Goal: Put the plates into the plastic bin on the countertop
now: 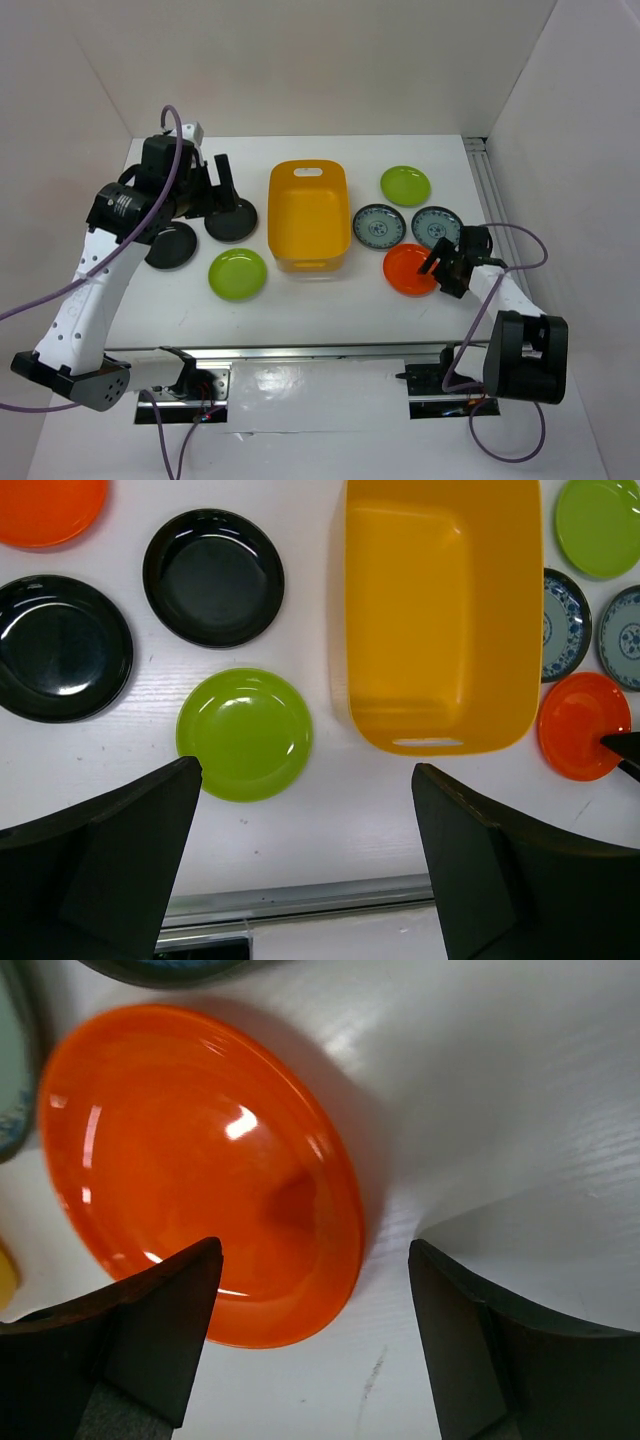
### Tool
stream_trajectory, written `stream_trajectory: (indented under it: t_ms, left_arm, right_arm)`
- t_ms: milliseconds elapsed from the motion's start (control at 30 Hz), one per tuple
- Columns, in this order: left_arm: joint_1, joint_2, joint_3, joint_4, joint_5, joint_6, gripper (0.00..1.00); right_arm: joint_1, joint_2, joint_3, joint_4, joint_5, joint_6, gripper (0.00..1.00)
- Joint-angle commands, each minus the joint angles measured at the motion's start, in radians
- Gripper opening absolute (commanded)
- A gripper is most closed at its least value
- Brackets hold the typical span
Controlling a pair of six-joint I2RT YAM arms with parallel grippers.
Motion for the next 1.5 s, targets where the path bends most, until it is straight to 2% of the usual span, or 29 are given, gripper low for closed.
stream_trajectory:
  t_ms: [0,100,133,200,367,400,500,633,700,800,933,1100,1200,1267,1300,1433,1467]
  left_arm:
    - [-0.003,0.000,-0.012,0.041,0.030,0.032,1.00]
    - [-0.003,-0.009,-0.021,0.041,0.007,0.032,1.00]
    - [-0.003,-0.018,-0.021,0.041,-0.002,0.032,1.00]
    - [-0.003,-0.018,-0.021,0.041,-0.002,0.032,1.00]
    - [-0.003,-0.027,-0.021,0.041,-0.012,0.032,1.00]
    - [-0.003,-0.027,-0.021,0.041,-0.022,0.032,1.00]
    - [-0.003,-0.027,-0.021,0.041,-0.032,0.032,1.00]
    - [-0.003,-0.047,-0.021,0.032,-0.056,0.032,1.00]
    - [-0.003,-0.047,-0.021,0.023,-0.084,0.032,1.00]
    - [-0.003,-0.057,-0.021,0.014,-0.127,0.021,1.00]
    - [-0.003,-0.043,-0.021,0.014,-0.145,0.000,1.00]
    - [0.020,0.009,-0.020,0.003,-0.107,-0.036,1.00]
    - [0.052,0.019,-0.084,0.047,-0.070,-0.075,1.00]
    - [0.090,0.019,-0.140,0.070,-0.010,-0.094,1.00]
    - [0.122,0.019,-0.161,0.105,0.042,-0.106,1.00]
    - [0.211,0.000,-0.282,0.192,0.168,-0.131,1.00]
    - [0.263,-0.012,-0.335,0.230,0.239,-0.140,1.00]
  right_arm:
    - [-0.005,0.026,-0.034,0.091,0.025,0.028,0.82]
    - [-0.005,0.052,-0.059,0.109,0.037,0.037,0.76]
    - [-0.005,0.061,-0.068,0.109,0.048,0.052,0.65]
    - [-0.005,0.073,-0.068,0.109,0.070,0.062,0.53]
    - [0.005,0.128,-0.056,0.074,0.126,0.112,0.30]
    - [0.019,0.142,-0.043,0.057,0.140,0.125,0.19]
    - [0.056,0.151,-0.019,0.019,0.188,0.143,0.00]
    - [0.102,0.129,0.029,-0.049,0.199,0.155,0.00]
    - [0.145,0.060,0.072,-0.137,0.228,0.181,0.00]
    - [0.202,-0.052,0.216,-0.244,0.327,0.226,0.00]
    - [0.265,-0.100,0.487,-0.325,0.425,0.226,0.00]
    - [0.346,-0.025,0.716,-0.269,0.479,0.179,0.00]
    - [0.415,0.048,0.782,-0.132,0.352,0.097,0.00]
    - [0.499,0.168,0.863,-0.094,0.279,0.021,0.00]
    - [0.565,0.259,0.898,-0.104,0.301,-0.021,0.00]
    - [0.631,0.394,0.969,-0.054,0.272,-0.075,0.00]
    - [0.654,0.444,0.978,-0.041,0.263,-0.084,0.00]
